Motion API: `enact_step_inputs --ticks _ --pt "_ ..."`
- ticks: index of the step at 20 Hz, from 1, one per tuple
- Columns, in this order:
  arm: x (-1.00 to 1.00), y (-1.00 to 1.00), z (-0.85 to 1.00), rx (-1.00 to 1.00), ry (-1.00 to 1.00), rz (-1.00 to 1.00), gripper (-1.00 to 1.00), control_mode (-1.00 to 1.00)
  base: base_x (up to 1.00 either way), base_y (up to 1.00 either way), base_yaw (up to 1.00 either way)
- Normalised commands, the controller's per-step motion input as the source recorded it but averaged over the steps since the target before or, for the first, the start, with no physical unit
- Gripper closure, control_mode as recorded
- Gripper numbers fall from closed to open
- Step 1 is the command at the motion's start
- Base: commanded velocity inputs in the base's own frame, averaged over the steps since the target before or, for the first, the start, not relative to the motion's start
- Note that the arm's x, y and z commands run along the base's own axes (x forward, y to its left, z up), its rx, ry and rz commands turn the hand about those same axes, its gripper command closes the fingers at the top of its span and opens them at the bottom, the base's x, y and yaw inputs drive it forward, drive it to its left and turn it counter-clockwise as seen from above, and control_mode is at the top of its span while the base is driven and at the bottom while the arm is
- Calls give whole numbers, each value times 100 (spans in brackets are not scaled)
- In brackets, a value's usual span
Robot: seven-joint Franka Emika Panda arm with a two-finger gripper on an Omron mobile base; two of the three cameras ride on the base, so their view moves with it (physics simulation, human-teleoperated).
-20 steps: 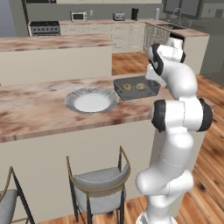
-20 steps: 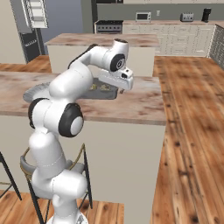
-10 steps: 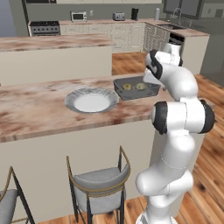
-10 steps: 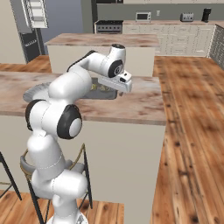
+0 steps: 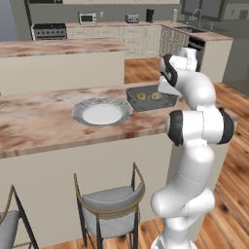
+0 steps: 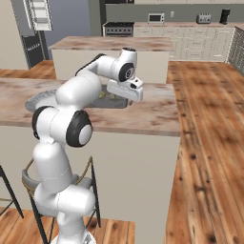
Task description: Place two dumplings into each of the tupperware containers and then place the containers in the fridge.
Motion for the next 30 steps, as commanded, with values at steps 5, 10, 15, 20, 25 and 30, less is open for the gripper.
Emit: enact_step_inputs --ticks 5,10,15,20,25,30 --pt "0 0 0 0 0 0 100 -100 0 0 0" --pt "-14 0 1 0 0 -1 100 -100 0 0 0" --pt "-51 0 37 0 0 -11 100 -100 0 0 0" --pt "-84 1 64 0 -1 -16 100 -100 0 0 0" --pt "-93 41 45 0 0 -24 100 -100 0 0 0" --pt "-88 74 11 -1 0 -33 100 -100 0 0 0"
